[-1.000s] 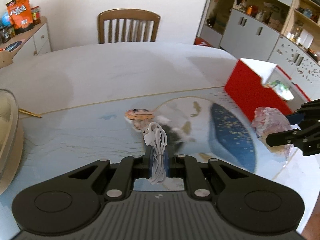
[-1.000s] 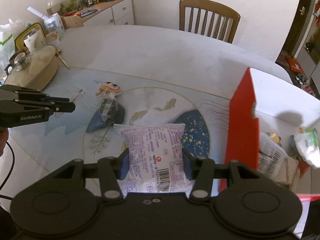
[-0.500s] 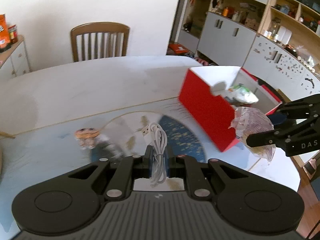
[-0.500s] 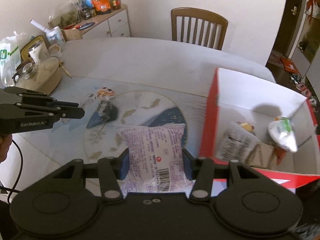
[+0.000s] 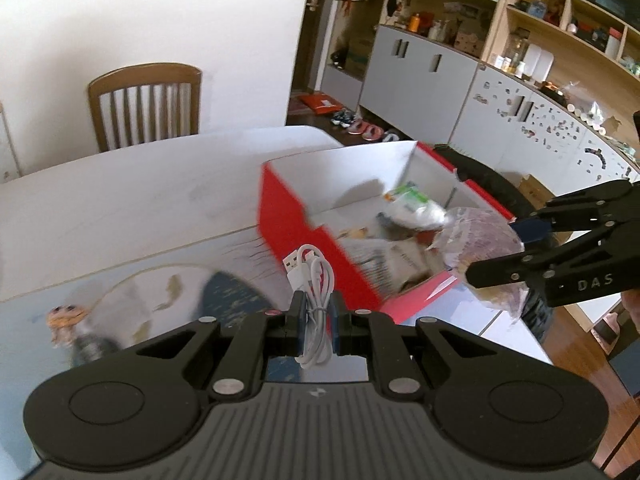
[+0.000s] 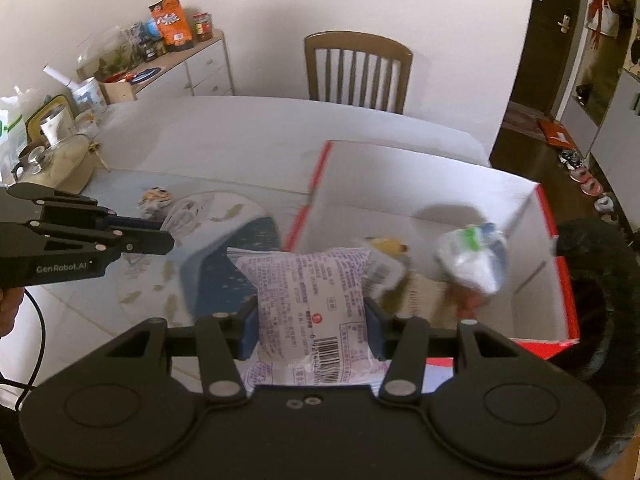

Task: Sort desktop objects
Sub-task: 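Carry the USB cable and snack packet over the red box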

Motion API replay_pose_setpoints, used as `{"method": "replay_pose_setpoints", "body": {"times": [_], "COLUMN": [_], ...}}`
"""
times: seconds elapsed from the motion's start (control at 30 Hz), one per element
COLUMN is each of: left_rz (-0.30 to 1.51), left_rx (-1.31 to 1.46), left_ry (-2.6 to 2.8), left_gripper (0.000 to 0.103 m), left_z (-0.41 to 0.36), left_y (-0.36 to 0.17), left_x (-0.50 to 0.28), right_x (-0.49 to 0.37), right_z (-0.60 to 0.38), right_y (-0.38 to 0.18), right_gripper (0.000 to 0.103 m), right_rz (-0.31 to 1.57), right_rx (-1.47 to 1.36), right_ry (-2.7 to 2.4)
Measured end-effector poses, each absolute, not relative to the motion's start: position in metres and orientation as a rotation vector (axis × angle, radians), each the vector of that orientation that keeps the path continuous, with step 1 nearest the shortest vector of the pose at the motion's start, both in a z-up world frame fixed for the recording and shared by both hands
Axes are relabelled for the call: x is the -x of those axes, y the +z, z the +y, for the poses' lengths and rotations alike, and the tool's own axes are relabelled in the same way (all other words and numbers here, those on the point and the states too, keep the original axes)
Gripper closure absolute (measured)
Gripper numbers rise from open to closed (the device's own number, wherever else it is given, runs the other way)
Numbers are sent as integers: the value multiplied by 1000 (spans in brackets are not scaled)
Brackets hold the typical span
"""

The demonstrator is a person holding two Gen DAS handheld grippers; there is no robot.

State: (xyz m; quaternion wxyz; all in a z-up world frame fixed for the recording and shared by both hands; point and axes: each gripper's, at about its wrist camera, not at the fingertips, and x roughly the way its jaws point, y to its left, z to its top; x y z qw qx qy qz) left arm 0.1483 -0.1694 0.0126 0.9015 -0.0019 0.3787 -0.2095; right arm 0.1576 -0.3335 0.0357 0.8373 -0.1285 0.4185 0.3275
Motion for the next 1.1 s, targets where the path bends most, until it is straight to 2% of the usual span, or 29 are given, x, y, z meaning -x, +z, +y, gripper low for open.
{"method": "replay_pose_setpoints", "body": {"times": [0.57, 1.1], "left_rz": [788, 925], "left_rx": [-97, -184], "left_ry": [-438, -393], "left_gripper": [92, 92], "left_z": [-274, -300], "left_y": [5, -34], "left_x": [-209, -304], "right_x": [-221, -262], "right_z": [-393, -371], "right_y": [22, -6], "right_gripper": [53, 53], "right_rz": [873, 912], "right_rx": [285, 313], "right_ry": [643, 704]}}
